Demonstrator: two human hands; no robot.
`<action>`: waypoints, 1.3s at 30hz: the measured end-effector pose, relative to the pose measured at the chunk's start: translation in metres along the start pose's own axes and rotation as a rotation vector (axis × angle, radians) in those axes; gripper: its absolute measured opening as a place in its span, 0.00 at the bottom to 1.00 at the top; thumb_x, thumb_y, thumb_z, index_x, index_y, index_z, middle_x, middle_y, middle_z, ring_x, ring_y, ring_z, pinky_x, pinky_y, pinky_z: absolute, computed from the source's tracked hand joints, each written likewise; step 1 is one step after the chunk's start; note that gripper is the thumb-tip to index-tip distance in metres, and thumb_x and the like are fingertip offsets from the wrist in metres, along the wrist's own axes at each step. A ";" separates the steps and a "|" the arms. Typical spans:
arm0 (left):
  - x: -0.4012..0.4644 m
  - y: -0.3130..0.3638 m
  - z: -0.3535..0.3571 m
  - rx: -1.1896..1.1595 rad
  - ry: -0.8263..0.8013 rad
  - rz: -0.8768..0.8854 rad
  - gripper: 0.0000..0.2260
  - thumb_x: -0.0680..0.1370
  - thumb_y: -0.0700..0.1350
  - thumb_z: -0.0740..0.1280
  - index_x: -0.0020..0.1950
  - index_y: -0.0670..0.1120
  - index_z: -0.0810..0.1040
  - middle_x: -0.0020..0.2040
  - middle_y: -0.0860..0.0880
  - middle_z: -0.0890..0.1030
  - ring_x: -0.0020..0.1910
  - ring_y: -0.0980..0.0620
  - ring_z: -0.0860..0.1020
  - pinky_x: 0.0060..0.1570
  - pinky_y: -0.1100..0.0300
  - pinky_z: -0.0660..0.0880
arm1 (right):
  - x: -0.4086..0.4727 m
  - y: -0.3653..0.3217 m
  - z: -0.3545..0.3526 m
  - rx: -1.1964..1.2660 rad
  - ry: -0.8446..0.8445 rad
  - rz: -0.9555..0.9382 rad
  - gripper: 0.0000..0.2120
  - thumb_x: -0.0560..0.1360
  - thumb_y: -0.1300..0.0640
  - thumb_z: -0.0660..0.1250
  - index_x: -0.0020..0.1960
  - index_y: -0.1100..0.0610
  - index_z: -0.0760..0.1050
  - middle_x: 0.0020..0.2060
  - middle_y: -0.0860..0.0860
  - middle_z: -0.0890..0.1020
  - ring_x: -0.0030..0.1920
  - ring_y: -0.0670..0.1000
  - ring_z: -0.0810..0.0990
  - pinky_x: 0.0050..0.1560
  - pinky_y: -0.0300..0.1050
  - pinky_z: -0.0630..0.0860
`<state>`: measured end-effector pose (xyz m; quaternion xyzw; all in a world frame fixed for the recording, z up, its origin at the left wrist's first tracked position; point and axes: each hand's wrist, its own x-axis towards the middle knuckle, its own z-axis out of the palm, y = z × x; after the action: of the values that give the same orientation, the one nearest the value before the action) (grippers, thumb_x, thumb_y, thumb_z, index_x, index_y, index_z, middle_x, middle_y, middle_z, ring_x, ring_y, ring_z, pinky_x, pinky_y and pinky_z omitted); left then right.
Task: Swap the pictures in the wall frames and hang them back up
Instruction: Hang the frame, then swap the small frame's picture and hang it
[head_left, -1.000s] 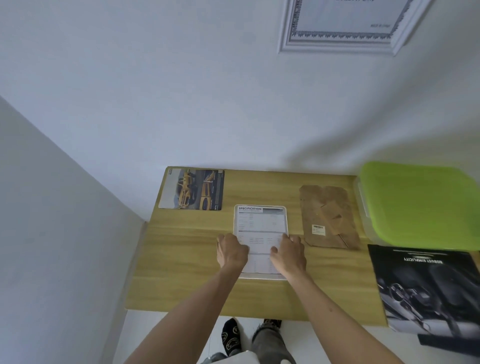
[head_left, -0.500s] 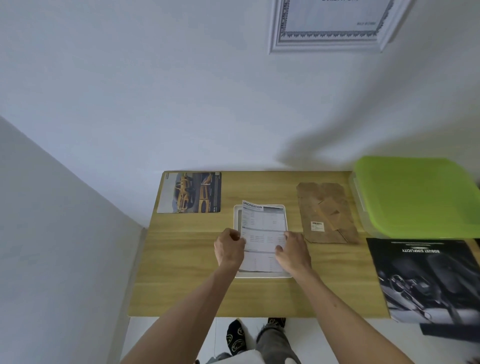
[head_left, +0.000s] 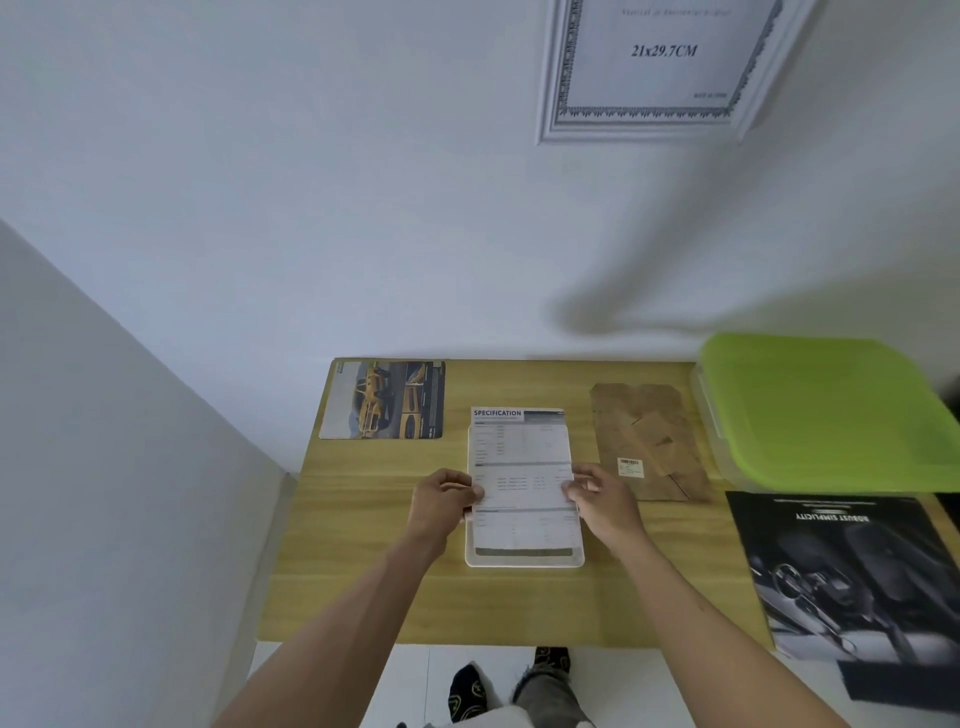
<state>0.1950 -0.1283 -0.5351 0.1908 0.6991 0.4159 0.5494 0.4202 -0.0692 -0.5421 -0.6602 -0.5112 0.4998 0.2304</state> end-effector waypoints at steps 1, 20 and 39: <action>-0.001 0.001 0.001 0.000 -0.007 0.004 0.07 0.72 0.33 0.73 0.45 0.40 0.77 0.44 0.39 0.84 0.40 0.45 0.82 0.47 0.48 0.80 | -0.001 0.000 -0.003 0.042 -0.007 0.015 0.07 0.75 0.60 0.71 0.51 0.50 0.80 0.47 0.50 0.85 0.47 0.49 0.84 0.51 0.50 0.82; -0.025 -0.012 0.097 0.122 -0.212 0.069 0.14 0.72 0.27 0.68 0.54 0.40 0.79 0.45 0.40 0.84 0.45 0.43 0.84 0.45 0.48 0.83 | -0.021 0.050 -0.107 0.044 0.021 0.069 0.14 0.74 0.62 0.72 0.54 0.47 0.77 0.46 0.53 0.85 0.48 0.52 0.85 0.38 0.42 0.79; -0.083 -0.069 0.334 0.488 -0.271 0.087 0.19 0.69 0.28 0.69 0.58 0.41 0.78 0.38 0.48 0.81 0.35 0.49 0.81 0.35 0.54 0.82 | -0.007 0.178 -0.313 -0.219 0.068 0.141 0.16 0.74 0.63 0.72 0.58 0.50 0.76 0.44 0.48 0.83 0.47 0.50 0.83 0.51 0.56 0.82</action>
<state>0.5442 -0.1045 -0.5562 0.4013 0.6900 0.2293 0.5571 0.7799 -0.0770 -0.5608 -0.7323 -0.5070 0.4331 0.1383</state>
